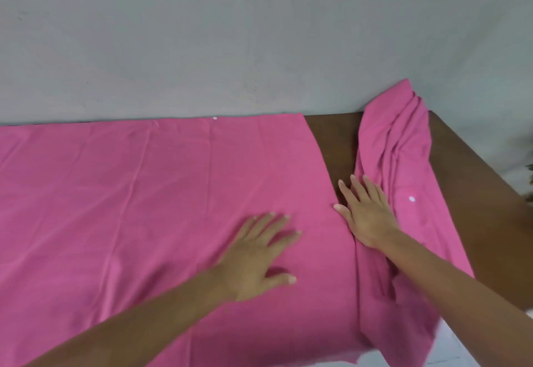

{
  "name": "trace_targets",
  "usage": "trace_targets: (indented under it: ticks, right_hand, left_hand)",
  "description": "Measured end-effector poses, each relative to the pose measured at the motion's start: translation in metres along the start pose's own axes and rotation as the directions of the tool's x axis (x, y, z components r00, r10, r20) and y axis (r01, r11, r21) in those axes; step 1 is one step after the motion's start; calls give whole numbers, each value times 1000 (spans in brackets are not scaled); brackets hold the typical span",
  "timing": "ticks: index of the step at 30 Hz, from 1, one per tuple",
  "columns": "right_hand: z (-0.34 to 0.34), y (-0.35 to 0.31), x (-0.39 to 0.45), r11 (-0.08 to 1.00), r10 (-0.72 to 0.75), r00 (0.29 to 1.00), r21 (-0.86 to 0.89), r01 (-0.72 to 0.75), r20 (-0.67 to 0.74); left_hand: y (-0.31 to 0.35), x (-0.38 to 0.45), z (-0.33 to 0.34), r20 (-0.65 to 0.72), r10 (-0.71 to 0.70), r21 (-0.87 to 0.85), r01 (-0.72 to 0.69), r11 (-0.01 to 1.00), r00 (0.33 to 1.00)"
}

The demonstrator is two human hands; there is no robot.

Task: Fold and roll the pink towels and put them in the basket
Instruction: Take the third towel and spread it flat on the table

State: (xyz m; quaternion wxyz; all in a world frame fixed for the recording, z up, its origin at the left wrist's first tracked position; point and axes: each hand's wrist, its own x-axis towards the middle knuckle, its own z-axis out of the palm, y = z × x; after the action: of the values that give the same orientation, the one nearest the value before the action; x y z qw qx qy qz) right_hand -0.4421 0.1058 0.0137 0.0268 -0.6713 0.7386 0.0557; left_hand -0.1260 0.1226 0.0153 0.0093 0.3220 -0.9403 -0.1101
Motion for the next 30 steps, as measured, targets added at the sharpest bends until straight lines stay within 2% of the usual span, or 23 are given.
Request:
trace_targets:
  ticks: [4, 11, 17, 21, 24, 27, 30]
  right_hand:
    - [6, 36, -30, 999, -40, 999, 9, 40, 24]
    - [5, 81, -58, 998, -60, 996, 6, 60, 69]
    - [-23, 50, -60, 997, -79, 996, 13, 79, 46]
    - [-36, 1, -53, 989, -143, 990, 23, 144, -13]
    - [-45, -53, -50, 973, -220, 974, 67, 223, -45]
    - [-48, -120, -53, 946, -288, 956, 141, 292, -54]
    - [-40, -195, -65, 904, -367, 926, 202, 377, -89]
  left_hand:
    - [59, -2, 22, 75, 129, 59, -133, 989, 989]
    - [91, 1, 33, 65, 92, 80, -97, 992, 994]
    - [97, -13, 31, 8, 37, 55, -37, 998, 999]
    - [74, -47, 20, -83, -76, 29, 78, 997, 994]
    - [37, -91, 10, -160, -245, -2, 248, 969, 956]
    - [-8, -154, 3, -201, -455, -62, 452, 890, 868]
    - [-51, -231, -3, -260, -630, -132, 620, 774, 732]
